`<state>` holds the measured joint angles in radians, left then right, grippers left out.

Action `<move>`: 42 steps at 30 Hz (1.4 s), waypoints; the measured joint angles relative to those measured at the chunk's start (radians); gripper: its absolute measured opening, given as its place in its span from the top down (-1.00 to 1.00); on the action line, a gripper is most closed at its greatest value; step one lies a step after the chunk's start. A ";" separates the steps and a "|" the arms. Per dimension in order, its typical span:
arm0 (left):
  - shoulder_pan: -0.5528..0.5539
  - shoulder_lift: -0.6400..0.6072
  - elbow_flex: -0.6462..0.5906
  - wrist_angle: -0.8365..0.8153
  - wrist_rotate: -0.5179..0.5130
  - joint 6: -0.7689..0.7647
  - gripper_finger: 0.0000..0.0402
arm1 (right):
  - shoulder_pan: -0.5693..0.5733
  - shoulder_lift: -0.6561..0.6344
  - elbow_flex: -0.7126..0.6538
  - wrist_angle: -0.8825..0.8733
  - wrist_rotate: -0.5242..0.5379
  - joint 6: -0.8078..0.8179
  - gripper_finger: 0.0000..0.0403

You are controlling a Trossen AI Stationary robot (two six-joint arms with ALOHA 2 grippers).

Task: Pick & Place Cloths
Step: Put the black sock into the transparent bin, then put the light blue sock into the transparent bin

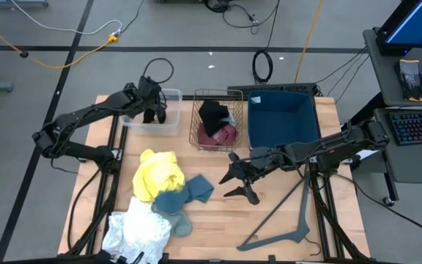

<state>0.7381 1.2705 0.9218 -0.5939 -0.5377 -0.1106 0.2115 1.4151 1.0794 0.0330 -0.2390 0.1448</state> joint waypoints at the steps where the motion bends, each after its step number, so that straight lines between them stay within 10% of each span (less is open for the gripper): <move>1: 0.001 0.000 0.000 -0.007 0.002 -0.003 0.96 | 0.000 0.000 0.000 0.000 0.000 0.000 -0.04; 9: 0.001 0.000 0.000 -0.026 0.110 0.000 0.81 | 0.000 0.000 0.000 0.000 0.000 0.000 -0.04; 27: -0.008 -0.059 0.001 -0.154 0.296 0.005 -0.43 | 0.051 0.001 0.000 0.001 0.002 -0.014 -0.04; 42: -0.123 -0.379 0.002 -0.075 0.358 0.011 -0.50 | 0.129 0.180 0.000 0.162 0.045 -0.223 -0.04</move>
<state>0.6151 0.8919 0.9234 -0.6690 -0.1795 -0.0993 0.3405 1.5948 1.0794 0.1949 -0.1945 -0.0783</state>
